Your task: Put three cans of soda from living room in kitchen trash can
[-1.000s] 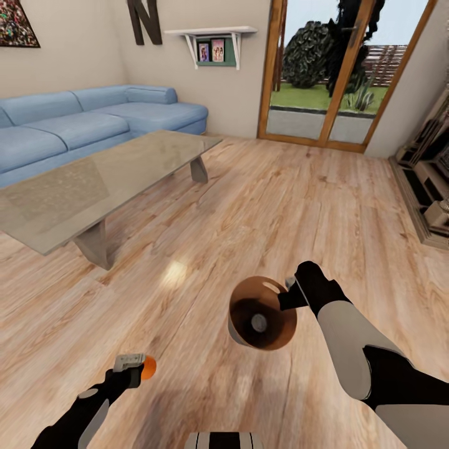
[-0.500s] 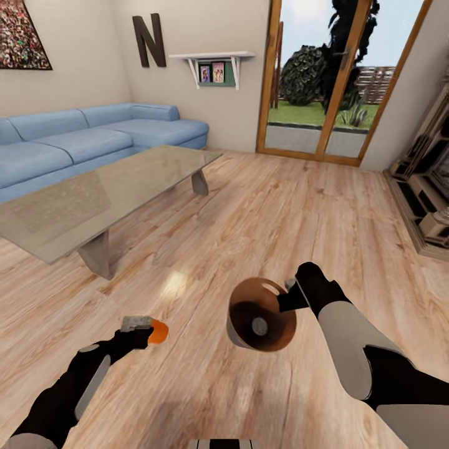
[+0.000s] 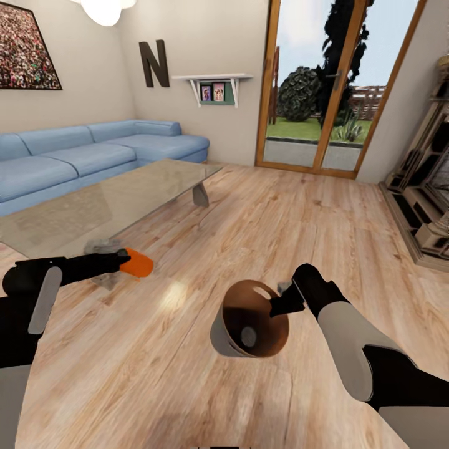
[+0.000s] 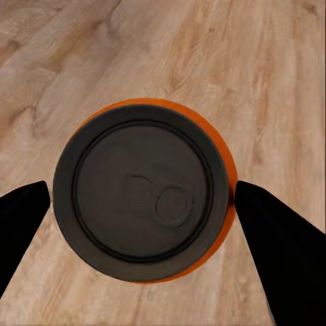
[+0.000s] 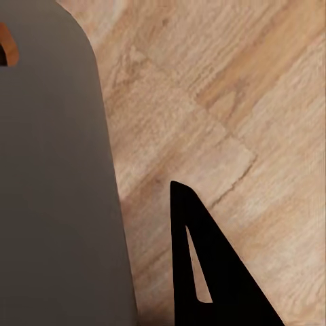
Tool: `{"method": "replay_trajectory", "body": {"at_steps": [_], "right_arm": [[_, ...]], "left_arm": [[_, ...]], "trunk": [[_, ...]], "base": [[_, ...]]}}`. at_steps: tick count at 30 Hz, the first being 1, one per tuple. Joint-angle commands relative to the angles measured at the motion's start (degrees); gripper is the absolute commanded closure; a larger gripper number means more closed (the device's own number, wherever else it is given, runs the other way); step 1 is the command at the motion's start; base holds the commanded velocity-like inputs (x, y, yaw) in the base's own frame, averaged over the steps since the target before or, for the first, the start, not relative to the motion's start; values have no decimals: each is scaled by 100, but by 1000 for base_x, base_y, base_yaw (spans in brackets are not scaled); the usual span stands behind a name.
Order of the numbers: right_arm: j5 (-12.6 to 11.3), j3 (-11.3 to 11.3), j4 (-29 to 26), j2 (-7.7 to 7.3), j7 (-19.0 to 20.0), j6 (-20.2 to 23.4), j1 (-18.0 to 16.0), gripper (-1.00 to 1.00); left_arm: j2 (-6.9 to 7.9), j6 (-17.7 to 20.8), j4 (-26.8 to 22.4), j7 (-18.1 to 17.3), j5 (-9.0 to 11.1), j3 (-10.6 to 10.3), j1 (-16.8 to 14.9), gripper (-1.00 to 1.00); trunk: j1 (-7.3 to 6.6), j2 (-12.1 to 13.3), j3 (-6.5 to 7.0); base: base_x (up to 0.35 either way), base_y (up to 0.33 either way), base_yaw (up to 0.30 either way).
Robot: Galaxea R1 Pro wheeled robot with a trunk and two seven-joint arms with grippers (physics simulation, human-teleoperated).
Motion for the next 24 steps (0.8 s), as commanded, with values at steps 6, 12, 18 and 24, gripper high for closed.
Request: {"method": "replay_trajectory", "body": {"at_steps": [6,12,18,24], "right_arm": [[-99,-2,489,1,54,33,-31,100],[-30,76,706,-6,-183,33,-122,100],[57,125,1046,-137,-828,33,-139,100],[75,127,1158,-289,-1408,33,-141,100]], "left_arm": [[44,3,-60,-59,100,-42,-659,100],[-9,3,-77,-70,147,-1003,-876,100],[-37,3,-78,-69,153,-1396,-909,100],[-105,3,-98,-69,160,-1475,-915,100]], "trunk": [[-15,9,133],[-30,17,266],[-46,25,399],[-61,33,532]], "base": [[0,0,0],[0,0,0],[0,0,0],[0,0,0]]}}
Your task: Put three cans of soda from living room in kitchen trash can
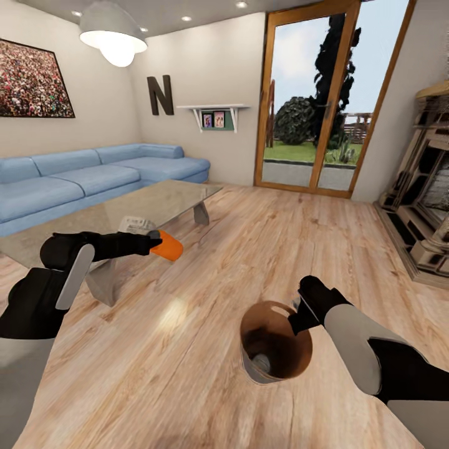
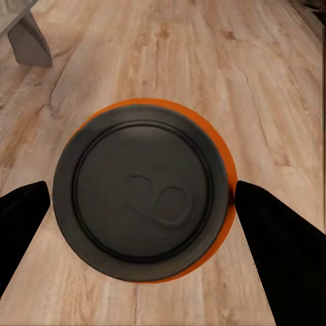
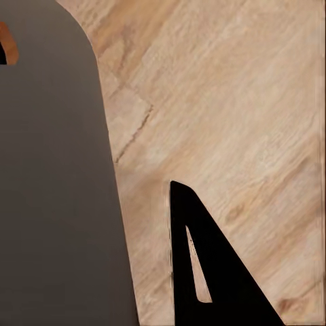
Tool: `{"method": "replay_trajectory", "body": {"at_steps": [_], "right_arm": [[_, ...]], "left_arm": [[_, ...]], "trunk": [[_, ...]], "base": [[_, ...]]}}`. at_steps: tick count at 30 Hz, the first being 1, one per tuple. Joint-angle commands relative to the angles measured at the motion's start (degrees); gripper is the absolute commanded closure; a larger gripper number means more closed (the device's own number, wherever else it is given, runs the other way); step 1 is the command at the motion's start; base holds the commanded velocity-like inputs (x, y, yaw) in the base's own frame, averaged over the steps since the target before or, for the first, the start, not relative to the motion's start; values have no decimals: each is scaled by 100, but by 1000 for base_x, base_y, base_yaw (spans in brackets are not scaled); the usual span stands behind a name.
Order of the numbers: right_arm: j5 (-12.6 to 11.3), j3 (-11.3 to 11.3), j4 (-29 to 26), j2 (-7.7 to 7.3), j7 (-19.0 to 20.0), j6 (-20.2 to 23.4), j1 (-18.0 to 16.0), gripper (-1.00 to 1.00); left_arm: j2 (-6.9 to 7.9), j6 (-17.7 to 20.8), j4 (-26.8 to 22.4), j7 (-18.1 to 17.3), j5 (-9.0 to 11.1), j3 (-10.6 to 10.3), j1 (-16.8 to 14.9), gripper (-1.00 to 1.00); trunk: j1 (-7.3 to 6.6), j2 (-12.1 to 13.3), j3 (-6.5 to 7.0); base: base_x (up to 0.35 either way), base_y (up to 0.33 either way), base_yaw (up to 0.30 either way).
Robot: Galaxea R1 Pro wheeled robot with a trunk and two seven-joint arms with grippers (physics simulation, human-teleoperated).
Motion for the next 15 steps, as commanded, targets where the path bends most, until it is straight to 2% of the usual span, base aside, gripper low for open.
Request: {"method": "replay_trajectory", "body": {"at_steps": [1,3,7,10,11,12,13,15], "right_arm": [[-73,-16,8,-7,-95,13,-1,100],[-73,-32,22,-24,-306,13,2,100],[-73,-43,33,-38,-486,13,6,100],[-73,-42,36,-28,-534,13,7,100],[-73,-30,36,-13,-549,13,7,100],[-73,-13,40,12,-562,13,7,100],[-73,-7,43,23,-564,13,7,100],[-73,-4,44,29,-565,13,7,100]], "left_arm": [[-6,0,-5,-4,-9,-5,0,100],[-16,0,-18,-4,-8,-13,0,100],[-33,0,-31,-7,-8,-24,-1,100],[-134,0,-32,-10,-7,-82,-1,100],[-206,0,-33,-11,-7,-233,-1,100],[-296,0,-33,-12,-11,-613,-1,100],[-335,0,-33,-12,-9,-871,-1,100],[-373,0,-31,-12,-9,-1069,-1,100]], "trunk": [[-3,2,23],[-8,4,67],[-18,10,156],[-26,14,222],[-26,14,222],[-26,14,222],[-26,14,222],[-26,14,222]], "base": [[0,0,0],[0,0,0],[0,0,0],[0,0,0],[0,0,0],[0,0,0],[0,0,0],[0,0,0]]}}
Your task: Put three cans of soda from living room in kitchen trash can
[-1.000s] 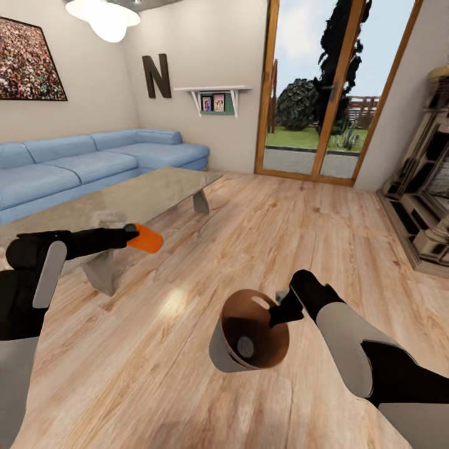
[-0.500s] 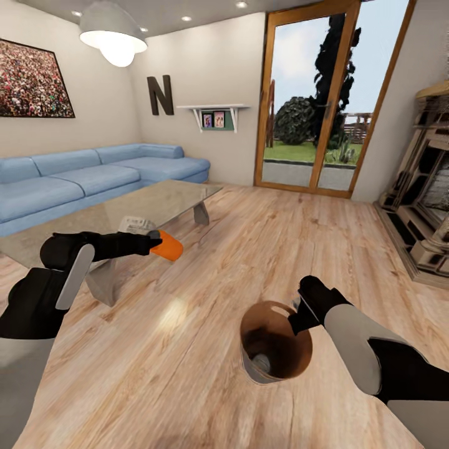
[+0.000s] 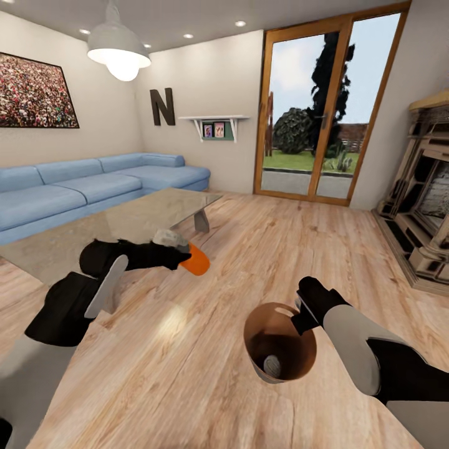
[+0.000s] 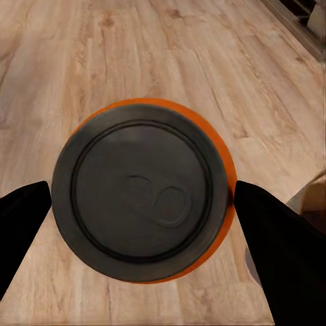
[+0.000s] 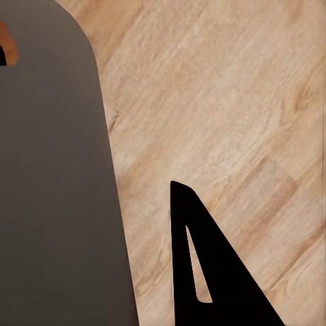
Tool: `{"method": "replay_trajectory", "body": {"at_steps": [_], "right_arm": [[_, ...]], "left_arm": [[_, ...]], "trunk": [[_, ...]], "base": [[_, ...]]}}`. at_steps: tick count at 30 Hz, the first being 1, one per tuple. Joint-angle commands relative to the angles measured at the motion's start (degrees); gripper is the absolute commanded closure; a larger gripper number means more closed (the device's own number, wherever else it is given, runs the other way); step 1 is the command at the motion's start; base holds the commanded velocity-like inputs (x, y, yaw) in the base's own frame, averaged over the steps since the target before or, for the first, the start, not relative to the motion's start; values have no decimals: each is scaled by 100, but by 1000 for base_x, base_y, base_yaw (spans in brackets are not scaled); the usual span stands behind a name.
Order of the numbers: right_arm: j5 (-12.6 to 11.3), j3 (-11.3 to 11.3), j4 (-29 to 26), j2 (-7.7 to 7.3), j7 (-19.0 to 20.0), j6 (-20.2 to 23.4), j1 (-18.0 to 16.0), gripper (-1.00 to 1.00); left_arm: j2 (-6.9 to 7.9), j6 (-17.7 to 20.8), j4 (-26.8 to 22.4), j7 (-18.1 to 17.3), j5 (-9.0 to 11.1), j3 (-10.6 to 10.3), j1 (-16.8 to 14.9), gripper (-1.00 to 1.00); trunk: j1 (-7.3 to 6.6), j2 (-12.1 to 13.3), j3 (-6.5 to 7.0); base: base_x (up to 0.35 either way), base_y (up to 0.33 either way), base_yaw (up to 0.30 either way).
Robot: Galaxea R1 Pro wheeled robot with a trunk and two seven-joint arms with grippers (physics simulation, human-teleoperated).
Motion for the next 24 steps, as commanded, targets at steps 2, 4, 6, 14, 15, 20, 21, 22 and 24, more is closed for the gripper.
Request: {"method": "replay_trajectory", "body": {"at_steps": [2,4,6,14,15,20,21,22,24], "right_arm": [[-72,-22,1,5,2,7,-3,100],[-73,-20,2,10,4,7,-3,100],[-79,-17,2,17,6,7,-3,100],[-93,-9,48,62,15,7,-3,100],[-94,-8,52,67,15,7,-3,100],[-97,-5,61,152,10,7,-3,100],[-97,-5,62,167,10,7,-3,100],[-97,-5,62,179,9,7,-3,100],[-98,-3,63,213,8,7,-3,100]], "left_arm": [[-46,0,4,-3,-22,-184,0,100],[-73,0,3,-8,-2,-290,0,100],[-85,0,-4,-59,121,-399,0,100],[-43,0,-153,-356,750,-787,-1,100],[-48,0,-162,-391,789,-801,-1,100],[-89,0,-192,-520,921,-1034,0,100],[-102,0,-195,-529,929,-1083,-2,100],[-125,0,-196,-540,936,-1130,-4,100],[-228,0,-194,-583,948,-1273,-2,100]], "trunk": [[-1,-1,1],[-1,-1,1],[-1,-1,1],[-1,-1,1],[-1,-1,1],[-1,-1,1],[-1,-1,1],[-1,-1,1],[-1,-1,1]], "base": [[0,0,0],[0,0,0],[0,0,0],[0,0,0],[0,0,0],[0,0,0],[0,0,0],[0,0,0],[0,0,0]]}}
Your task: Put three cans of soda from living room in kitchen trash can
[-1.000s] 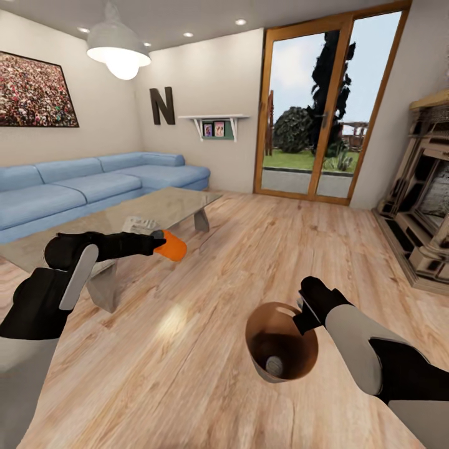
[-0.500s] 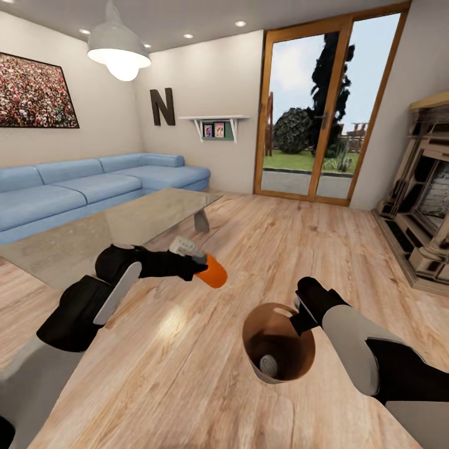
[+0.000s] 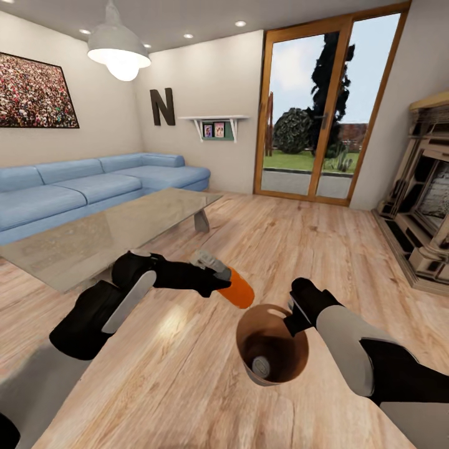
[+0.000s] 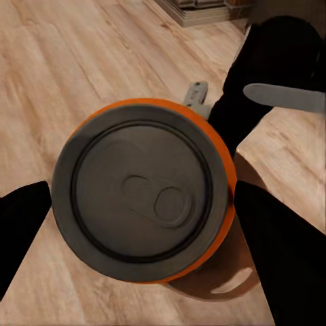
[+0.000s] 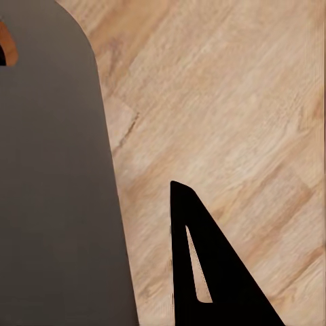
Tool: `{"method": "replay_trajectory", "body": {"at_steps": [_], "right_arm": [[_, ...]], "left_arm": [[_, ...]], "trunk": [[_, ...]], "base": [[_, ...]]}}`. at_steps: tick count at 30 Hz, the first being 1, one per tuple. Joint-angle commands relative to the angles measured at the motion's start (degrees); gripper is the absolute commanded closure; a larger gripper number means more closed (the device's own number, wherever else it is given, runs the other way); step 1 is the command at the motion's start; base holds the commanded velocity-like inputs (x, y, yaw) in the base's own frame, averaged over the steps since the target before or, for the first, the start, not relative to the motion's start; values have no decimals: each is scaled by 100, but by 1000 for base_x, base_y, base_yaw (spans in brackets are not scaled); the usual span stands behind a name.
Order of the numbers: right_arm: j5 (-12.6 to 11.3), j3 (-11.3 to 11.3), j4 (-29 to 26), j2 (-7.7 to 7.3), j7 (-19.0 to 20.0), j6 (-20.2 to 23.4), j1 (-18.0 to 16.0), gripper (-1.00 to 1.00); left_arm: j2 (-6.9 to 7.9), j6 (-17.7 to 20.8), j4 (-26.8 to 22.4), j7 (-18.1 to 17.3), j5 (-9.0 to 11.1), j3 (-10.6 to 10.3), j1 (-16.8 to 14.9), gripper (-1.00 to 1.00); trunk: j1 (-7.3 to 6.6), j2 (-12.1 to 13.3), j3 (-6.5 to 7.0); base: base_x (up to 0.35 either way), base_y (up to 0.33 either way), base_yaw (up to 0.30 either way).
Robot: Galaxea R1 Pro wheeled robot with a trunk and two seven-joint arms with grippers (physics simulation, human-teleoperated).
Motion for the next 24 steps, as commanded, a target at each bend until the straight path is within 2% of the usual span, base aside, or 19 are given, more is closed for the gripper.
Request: {"method": "replay_trajectory", "body": {"at_steps": [1,3,4,9,18,24], "right_arm": [[-57,-19,-2,17,0,6,-3,100],[-49,-20,-4,58,-4,6,-3,100],[-39,-21,-6,89,-6,6,-3,100],[-26,-22,-8,134,-9,6,-3,100],[-22,-22,-1,181,-10,6,-3,100],[-22,-22,0,214,-10,6,-3,100]], "left_arm": [[-36,0,5,-16,-46,-51,0,100],[-97,0,13,-37,-48,-171,1,100],[-139,0,26,-49,-51,-344,1,100],[-243,0,91,-66,-78,-831,1,100],[-339,0,311,-72,-110,-1358,-6,100],[-365,0,453,-65,-121,-1497,-7,100]], "trunk": [[-1,-1,1],[-1,-1,1],[-1,-1,1],[-1,-1,1],[-1,-1,1],[-1,-1,1]], "base": [[0,0,0],[0,0,0],[0,0,0],[0,0,0],[0,0,0],[0,0,0]]}}
